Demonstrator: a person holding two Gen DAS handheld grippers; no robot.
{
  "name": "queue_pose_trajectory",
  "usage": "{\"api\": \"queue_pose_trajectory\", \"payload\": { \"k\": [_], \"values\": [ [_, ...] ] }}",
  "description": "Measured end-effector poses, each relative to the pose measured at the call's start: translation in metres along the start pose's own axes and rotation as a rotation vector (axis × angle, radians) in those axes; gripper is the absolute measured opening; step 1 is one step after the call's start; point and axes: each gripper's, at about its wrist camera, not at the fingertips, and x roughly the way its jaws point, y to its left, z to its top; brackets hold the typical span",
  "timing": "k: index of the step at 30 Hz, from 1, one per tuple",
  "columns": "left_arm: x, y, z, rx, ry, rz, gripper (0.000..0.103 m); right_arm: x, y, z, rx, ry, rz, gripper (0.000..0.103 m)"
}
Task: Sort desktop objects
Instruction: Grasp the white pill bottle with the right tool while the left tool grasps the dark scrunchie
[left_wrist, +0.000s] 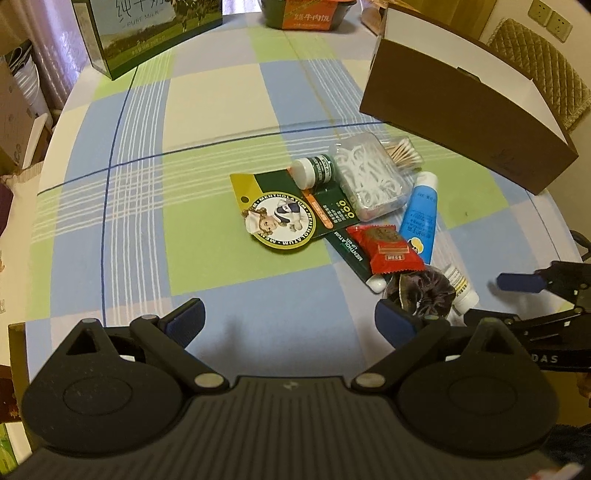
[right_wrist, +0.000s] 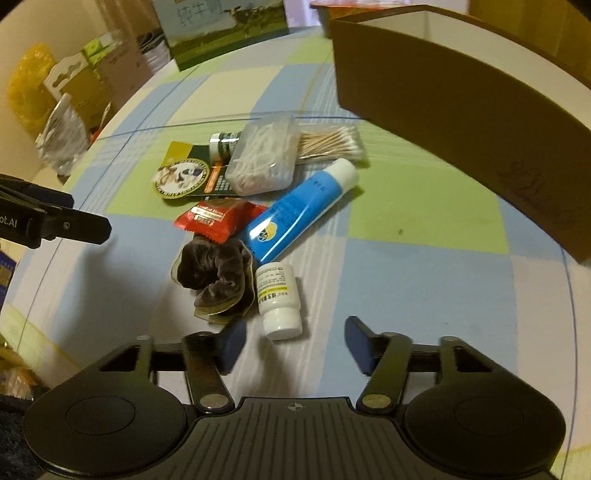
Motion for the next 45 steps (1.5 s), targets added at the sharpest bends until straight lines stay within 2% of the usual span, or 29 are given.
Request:
{"api": "queue_pose_trajectory", "payload": {
  "k": [7, 9, 14, 19, 24, 31, 32, 34, 37, 43, 45],
  "values": [
    [0.009, -0.009, -0.004, -0.006, 0.018, -0.007, 0.096, 0.014, 0.004, 0.005, -0.131, 0.004, 0.035, 0.036],
    [0.011, -0.012, -0.006, -0.007, 0.023, -0.009, 0.096, 0.018, 0.005, 0.006, -0.164, 0.004, 0.049, 0.025],
    [0.015, -0.024, -0.009, -0.009, 0.031, -0.021, 0.095, 0.019, -0.004, 0.006, -0.191, 0.019, 0.044, 0.024],
    [0.018, -0.042, -0.007, 0.0, 0.031, -0.061, 0.094, 0.012, -0.032, 0.005, -0.149, 0.033, 0.027, 0.024],
    [0.024, -0.07, -0.003, 0.054, 0.009, -0.109, 0.091, 0.002, -0.06, 0.005, -0.103, 0.036, 0.003, 0.024],
    [0.043, -0.101, -0.001, 0.123, -0.012, -0.124, 0.075, -0.01, -0.093, 0.002, -0.07, 0.035, -0.027, 0.024],
    [0.047, -0.104, -0.002, 0.124, -0.012, -0.123, 0.063, -0.011, -0.097, 0.002, -0.067, 0.036, -0.029, 0.024],
    [0.054, -0.11, -0.003, 0.121, 0.001, -0.118, 0.048, -0.013, -0.103, 0.001, -0.068, 0.038, -0.029, 0.024],
    [0.062, -0.113, -0.003, 0.099, 0.0, -0.092, 0.045, -0.016, -0.109, 0.0, -0.074, 0.041, -0.023, 0.024],
    [0.06, -0.114, -0.006, 0.081, -0.017, -0.087, 0.025, -0.015, -0.108, -0.001, -0.126, 0.043, -0.009, 0.025],
    [0.057, -0.113, -0.009, 0.078, -0.013, -0.089, 0.023, -0.013, -0.108, 0.001, -0.129, 0.037, 0.001, 0.032]
  ]
}}
